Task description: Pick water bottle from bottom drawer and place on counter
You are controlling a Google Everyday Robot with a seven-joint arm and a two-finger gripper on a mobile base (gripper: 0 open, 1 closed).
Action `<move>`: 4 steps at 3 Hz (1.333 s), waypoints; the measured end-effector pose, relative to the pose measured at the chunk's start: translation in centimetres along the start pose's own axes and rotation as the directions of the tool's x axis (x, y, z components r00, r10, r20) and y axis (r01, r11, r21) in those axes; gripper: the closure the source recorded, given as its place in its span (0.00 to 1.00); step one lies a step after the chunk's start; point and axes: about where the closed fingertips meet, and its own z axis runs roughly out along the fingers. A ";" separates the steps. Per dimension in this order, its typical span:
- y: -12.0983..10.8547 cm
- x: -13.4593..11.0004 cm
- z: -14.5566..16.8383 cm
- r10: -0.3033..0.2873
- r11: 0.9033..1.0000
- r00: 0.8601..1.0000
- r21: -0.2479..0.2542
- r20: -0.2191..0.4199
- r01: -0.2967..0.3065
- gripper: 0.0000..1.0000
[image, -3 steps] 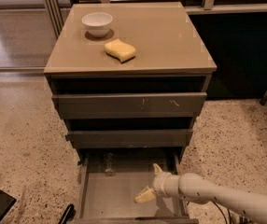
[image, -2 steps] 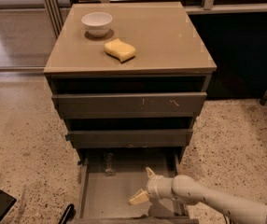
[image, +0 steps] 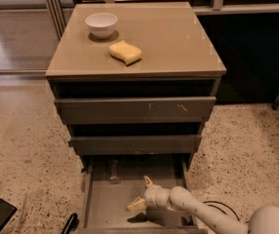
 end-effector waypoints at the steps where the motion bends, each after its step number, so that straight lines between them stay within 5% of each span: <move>1: -1.1 0.3 2.7 -0.012 1.000 0.997 0.028 0.070 0.010 0.00; 2: -1.7 -0.8 4.8 -0.026 0.998 0.992 0.052 0.127 0.019 0.00; 3: -1.4 -3.4 10.3 -0.038 0.999 0.983 0.040 0.181 0.031 0.00; 4: -1.4 -3.4 10.3 -0.036 0.999 0.983 0.039 0.182 0.030 0.00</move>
Offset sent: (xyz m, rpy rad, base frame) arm 0.0595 0.0474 -0.0200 0.1194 -0.1656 -0.0835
